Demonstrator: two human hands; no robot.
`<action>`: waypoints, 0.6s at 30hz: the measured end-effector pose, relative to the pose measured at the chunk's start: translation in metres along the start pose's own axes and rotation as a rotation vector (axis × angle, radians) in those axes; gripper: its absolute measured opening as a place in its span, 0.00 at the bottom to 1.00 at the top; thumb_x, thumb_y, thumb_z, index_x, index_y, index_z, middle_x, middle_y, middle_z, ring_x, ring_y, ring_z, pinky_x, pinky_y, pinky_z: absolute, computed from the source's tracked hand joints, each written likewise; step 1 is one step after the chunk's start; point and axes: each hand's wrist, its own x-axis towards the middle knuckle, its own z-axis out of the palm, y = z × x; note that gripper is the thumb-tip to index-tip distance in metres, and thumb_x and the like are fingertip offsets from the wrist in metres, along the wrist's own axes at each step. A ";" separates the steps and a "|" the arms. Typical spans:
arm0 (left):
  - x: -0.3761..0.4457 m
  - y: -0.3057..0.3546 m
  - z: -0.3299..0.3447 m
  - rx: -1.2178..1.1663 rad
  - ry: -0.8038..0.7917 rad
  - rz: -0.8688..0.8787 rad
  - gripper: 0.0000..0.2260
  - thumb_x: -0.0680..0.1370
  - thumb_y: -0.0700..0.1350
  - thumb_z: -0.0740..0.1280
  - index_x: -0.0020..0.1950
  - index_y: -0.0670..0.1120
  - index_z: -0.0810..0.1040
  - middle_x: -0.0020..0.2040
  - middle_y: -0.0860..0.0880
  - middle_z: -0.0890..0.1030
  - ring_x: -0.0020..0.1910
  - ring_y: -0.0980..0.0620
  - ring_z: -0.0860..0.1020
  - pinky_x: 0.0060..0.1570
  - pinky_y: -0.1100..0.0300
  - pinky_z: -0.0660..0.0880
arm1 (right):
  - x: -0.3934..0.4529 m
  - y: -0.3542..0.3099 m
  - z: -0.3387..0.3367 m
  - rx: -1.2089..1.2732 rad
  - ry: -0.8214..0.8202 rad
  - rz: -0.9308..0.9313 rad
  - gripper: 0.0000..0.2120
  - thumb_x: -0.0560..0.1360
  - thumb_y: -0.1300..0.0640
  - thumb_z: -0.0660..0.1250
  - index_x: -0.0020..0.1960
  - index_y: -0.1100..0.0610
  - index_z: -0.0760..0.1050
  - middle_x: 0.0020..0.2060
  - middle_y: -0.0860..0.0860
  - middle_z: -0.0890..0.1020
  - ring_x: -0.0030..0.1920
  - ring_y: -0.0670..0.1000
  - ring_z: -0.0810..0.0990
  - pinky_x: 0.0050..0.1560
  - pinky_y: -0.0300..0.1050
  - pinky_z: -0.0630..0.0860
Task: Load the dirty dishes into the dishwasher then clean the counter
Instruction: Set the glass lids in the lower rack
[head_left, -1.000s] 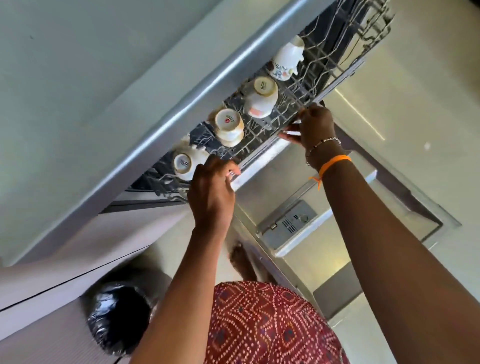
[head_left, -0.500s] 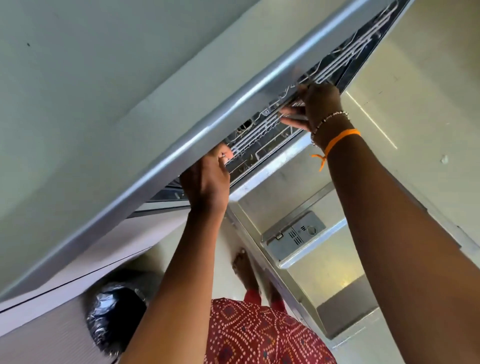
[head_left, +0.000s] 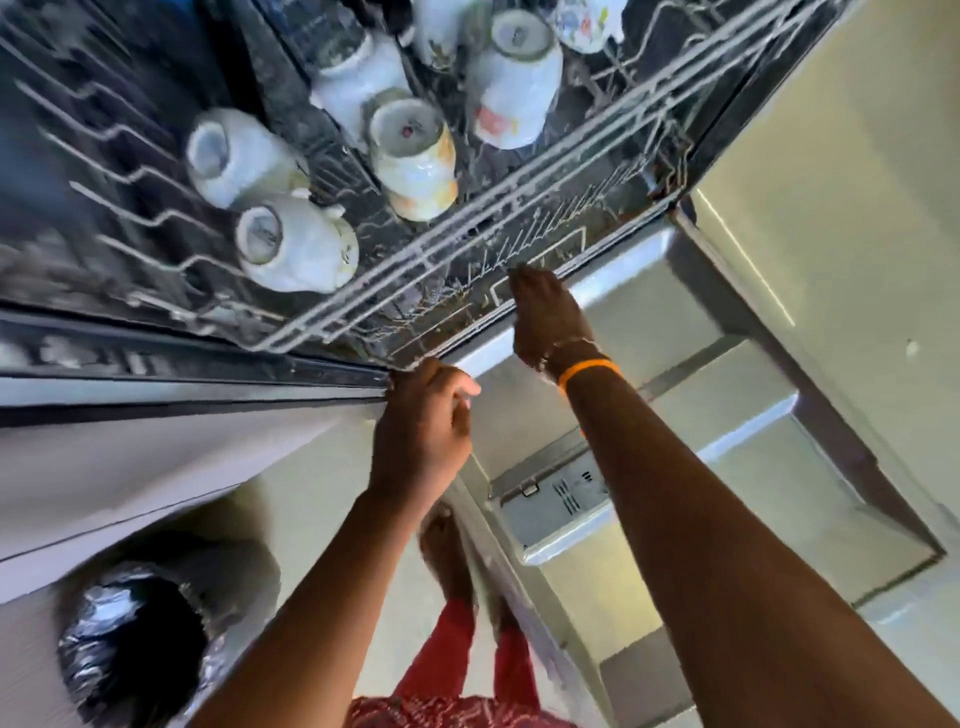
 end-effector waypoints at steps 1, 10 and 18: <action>0.002 -0.004 0.004 -0.007 -0.044 -0.004 0.10 0.71 0.34 0.65 0.46 0.47 0.79 0.46 0.48 0.77 0.45 0.46 0.78 0.42 0.58 0.70 | 0.008 -0.002 0.001 -0.105 -0.052 -0.017 0.30 0.75 0.63 0.55 0.75 0.60 0.50 0.76 0.54 0.52 0.75 0.58 0.48 0.74 0.54 0.49; 0.015 -0.008 0.049 -0.014 -0.236 -0.118 0.19 0.70 0.34 0.64 0.61 0.42 0.75 0.60 0.42 0.74 0.60 0.43 0.72 0.60 0.58 0.65 | 0.023 0.003 0.012 -0.273 -0.009 -0.018 0.22 0.79 0.49 0.55 0.69 0.57 0.65 0.69 0.55 0.68 0.72 0.57 0.58 0.73 0.58 0.48; -0.037 0.010 0.095 0.004 -0.415 -0.148 0.23 0.74 0.40 0.66 0.69 0.45 0.68 0.67 0.43 0.69 0.67 0.43 0.67 0.66 0.54 0.63 | -0.104 0.062 0.046 -0.267 0.148 0.094 0.11 0.64 0.54 0.63 0.33 0.60 0.79 0.31 0.56 0.82 0.45 0.61 0.79 0.56 0.49 0.61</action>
